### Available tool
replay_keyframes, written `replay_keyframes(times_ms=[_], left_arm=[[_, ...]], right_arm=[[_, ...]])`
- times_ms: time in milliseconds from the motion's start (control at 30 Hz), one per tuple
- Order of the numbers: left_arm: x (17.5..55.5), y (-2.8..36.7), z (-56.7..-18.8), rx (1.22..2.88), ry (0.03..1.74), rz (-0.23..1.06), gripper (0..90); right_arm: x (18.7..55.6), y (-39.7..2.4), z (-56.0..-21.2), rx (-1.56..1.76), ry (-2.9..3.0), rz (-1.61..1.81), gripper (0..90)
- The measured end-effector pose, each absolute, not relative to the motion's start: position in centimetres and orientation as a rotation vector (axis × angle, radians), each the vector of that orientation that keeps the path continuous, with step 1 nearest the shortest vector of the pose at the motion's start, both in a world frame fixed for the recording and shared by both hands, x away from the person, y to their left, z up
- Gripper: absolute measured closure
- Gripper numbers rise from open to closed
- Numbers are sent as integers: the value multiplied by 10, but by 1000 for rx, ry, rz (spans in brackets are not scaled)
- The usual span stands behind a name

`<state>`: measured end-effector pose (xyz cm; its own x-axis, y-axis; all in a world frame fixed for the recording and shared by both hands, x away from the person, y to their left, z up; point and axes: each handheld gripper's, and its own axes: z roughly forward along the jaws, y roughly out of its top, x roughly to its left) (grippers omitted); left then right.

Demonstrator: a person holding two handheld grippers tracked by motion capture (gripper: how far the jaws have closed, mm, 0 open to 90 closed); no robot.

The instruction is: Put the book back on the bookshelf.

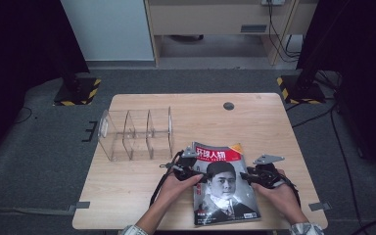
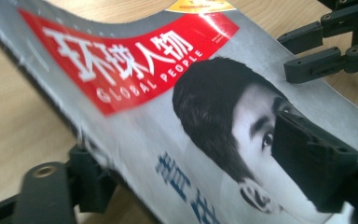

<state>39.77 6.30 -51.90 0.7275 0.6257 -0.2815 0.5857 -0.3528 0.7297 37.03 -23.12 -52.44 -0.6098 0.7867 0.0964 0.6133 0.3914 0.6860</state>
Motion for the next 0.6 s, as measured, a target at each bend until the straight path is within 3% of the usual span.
replay_keyframes(times_ms=[167,267,367,600], left_arm=[[409,58,-514,2078,888,56,194],[412,56,-511,2090,895,71,302],[411,53,-510,2108,911,124,488],[408,48,-508,2105,984,117,663]], right_arm=[[370,-231,-525,1245,2405,1035,593],[371,-231,-525,1254,2405,1035,593],[371,-232,-525,1259,2409,1042,593],[371,-233,-525,1258,2415,1044,580]])
